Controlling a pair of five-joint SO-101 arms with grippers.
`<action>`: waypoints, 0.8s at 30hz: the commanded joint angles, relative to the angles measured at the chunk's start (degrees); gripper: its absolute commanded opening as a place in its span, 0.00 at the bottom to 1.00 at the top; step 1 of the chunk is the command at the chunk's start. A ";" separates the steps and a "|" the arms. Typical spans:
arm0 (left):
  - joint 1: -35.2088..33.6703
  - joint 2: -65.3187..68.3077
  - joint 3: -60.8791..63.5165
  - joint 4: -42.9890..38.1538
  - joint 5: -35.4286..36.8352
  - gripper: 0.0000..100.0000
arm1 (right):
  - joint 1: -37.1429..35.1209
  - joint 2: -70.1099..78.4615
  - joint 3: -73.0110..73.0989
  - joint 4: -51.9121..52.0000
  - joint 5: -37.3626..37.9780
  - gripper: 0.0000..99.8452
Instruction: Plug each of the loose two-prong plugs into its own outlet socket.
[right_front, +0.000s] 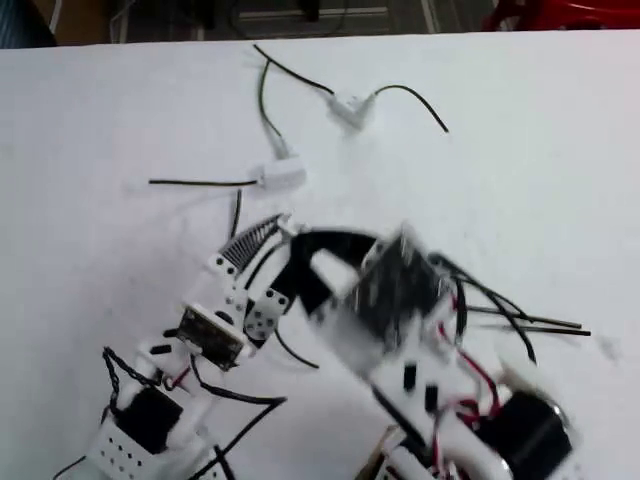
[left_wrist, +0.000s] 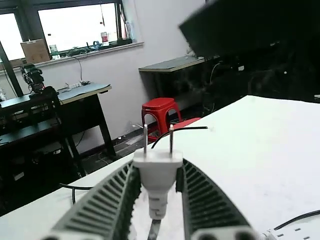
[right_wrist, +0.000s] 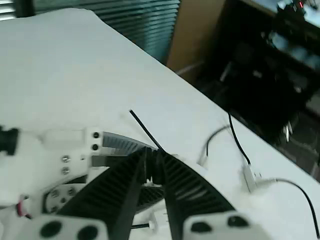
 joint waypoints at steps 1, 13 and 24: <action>0.57 -1.01 -0.79 -0.26 -0.62 0.02 | -4.88 -2.77 5.63 -2.86 6.59 0.02; 0.57 -1.01 -1.41 0.18 -0.70 0.02 | 19.74 1.36 33.14 -42.86 14.24 0.02; 0.57 -1.01 -1.14 0.26 -0.70 0.02 | 34.07 30.55 8.88 -40.75 14.15 0.02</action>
